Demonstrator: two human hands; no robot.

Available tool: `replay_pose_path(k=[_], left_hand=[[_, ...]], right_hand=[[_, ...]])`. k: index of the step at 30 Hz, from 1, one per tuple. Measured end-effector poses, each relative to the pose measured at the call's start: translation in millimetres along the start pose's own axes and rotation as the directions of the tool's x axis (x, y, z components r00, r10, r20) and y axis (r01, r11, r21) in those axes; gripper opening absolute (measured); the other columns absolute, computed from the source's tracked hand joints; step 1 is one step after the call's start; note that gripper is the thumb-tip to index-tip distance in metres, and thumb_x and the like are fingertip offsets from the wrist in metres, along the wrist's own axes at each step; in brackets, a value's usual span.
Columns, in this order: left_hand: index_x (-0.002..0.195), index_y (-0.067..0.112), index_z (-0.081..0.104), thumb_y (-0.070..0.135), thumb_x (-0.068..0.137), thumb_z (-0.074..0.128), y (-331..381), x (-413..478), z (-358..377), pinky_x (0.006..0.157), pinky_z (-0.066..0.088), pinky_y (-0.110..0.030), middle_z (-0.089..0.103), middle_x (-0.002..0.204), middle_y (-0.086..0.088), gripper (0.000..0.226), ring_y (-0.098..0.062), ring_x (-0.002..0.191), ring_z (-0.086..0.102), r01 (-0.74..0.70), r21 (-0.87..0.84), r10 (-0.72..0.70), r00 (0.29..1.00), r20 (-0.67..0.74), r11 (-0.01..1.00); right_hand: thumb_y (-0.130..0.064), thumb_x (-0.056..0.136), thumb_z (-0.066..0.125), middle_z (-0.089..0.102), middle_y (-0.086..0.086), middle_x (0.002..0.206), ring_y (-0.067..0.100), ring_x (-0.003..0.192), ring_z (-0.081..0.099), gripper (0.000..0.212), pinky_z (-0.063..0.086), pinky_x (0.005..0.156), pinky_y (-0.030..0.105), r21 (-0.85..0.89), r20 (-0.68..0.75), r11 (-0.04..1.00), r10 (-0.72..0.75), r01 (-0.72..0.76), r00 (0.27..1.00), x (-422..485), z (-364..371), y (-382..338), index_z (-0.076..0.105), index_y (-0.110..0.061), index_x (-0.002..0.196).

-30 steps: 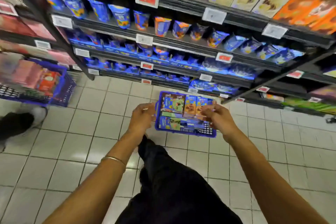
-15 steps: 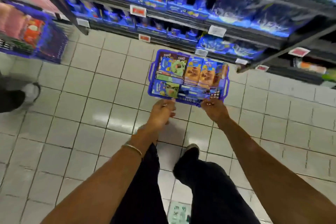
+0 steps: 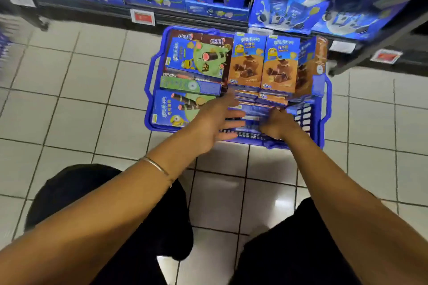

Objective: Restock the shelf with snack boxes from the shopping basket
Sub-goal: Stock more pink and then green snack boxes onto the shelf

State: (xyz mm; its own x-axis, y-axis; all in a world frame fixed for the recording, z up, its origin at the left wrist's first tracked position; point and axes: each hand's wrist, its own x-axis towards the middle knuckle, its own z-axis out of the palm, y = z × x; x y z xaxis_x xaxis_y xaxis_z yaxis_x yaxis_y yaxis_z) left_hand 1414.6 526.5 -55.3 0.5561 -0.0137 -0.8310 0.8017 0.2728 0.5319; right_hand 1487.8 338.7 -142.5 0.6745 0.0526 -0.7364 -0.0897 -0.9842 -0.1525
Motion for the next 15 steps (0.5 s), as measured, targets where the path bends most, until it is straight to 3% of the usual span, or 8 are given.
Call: replay_pose_path(k=[2,7,10,15], left_hand=[[0.13,0.019,0.065,0.06,0.105,0.046,-5,25,-1,0.079,0.057,-0.039,0.075,0.118,-0.003,0.051,-0.022,0.107,0.074,-0.032,-0.013,0.033,0.999,0.021,0.999],[0.119,0.021,0.065,0.057,0.105,0.049,-1,51,18,0.096,0.056,-0.045,0.074,0.12,-0.003,0.042,-0.023,0.108,0.072,-0.177,0.075,0.177,0.984,0.003,0.981],[0.117,0.021,0.066,0.056,0.106,0.048,-2,42,33,0.098,0.052,-0.045,0.073,0.123,-0.004,0.041,-0.023,0.108,0.072,-0.155,0.051,0.155,0.988,0.005,0.987],[0.125,0.018,0.066,0.056,0.104,0.052,-13,27,22,0.091,0.053,-0.043,0.076,0.117,-0.004,0.045,-0.023,0.103,0.074,-0.147,-0.028,0.147,0.989,-0.019,0.989]], right_hand=[[-0.055,0.083,0.072,0.033,0.021,0.155,0.043,0.141,0.038,0.088,0.039,0.109,0.051,-0.193,-0.053,0.977,0.076,-0.085,0.996,23,12,12,0.038,-0.007,0.148],[-0.043,0.089,0.071,0.029,0.019,0.15,0.042,0.14,0.032,0.07,0.037,0.11,0.053,-0.343,-0.201,0.936,0.007,-0.077,0.98,52,25,24,0.042,-0.012,0.146],[-0.046,0.093,0.066,0.037,0.017,0.151,0.04,0.143,0.031,0.066,0.037,0.11,0.052,-0.315,-0.267,0.948,-0.037,-0.051,0.963,44,27,30,0.045,-0.012,0.146],[-0.04,0.093,0.068,0.064,0.015,0.131,0.037,0.12,0.061,0.044,0.05,0.1,0.048,-0.118,-0.228,0.988,-0.123,0.098,0.966,23,16,48,0.062,-0.016,0.129]])
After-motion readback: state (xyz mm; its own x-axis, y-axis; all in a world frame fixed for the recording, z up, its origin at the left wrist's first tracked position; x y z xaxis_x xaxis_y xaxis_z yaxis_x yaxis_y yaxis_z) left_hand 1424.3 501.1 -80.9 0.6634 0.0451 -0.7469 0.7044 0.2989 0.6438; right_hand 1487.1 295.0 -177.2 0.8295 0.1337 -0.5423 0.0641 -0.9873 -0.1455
